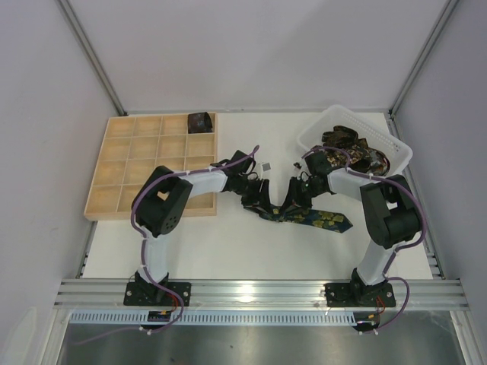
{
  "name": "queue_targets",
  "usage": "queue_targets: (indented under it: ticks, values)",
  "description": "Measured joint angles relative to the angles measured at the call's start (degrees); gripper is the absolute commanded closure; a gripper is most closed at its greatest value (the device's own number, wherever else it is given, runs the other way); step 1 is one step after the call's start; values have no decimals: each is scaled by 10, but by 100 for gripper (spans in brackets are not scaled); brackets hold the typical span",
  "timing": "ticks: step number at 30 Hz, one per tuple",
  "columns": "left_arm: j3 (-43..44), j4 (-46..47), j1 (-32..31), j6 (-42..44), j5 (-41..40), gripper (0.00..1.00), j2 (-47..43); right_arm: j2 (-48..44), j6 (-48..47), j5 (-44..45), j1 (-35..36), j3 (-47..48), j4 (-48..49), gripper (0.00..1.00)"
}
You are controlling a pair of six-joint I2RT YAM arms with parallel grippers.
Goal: Roll the ties
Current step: Roll the tie
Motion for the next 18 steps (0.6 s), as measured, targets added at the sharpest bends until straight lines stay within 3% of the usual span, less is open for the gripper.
queue_targets:
  ticks: [3, 4, 5, 9, 12, 14, 18]
  values:
    - [-1, 6, -1, -7, 2, 77, 0, 1, 1, 0, 0, 2, 0, 100]
    - [-1, 8, -1, -9, 3, 96, 0, 1, 2, 0, 0, 2, 0, 100]
    - [-1, 9, -1, -15, 4, 99, 0, 1, 3, 0, 0, 2, 0, 100]
    - [-1, 10, -1, -27, 3, 100, 0, 2, 8, 0, -1, 3, 0, 97]
    - [-10, 14, -2, -41, -3, 100, -6, 0, 10, 2, 0, 3, -2, 88]
    - [-31, 20, -3, -50, -9, 100, -22, -5, 14, 3, 4, 3, -7, 75]
    - [-117, 24, -10, -61, -25, 100, -94, -30, 19, 18, 20, -7, -24, 71]
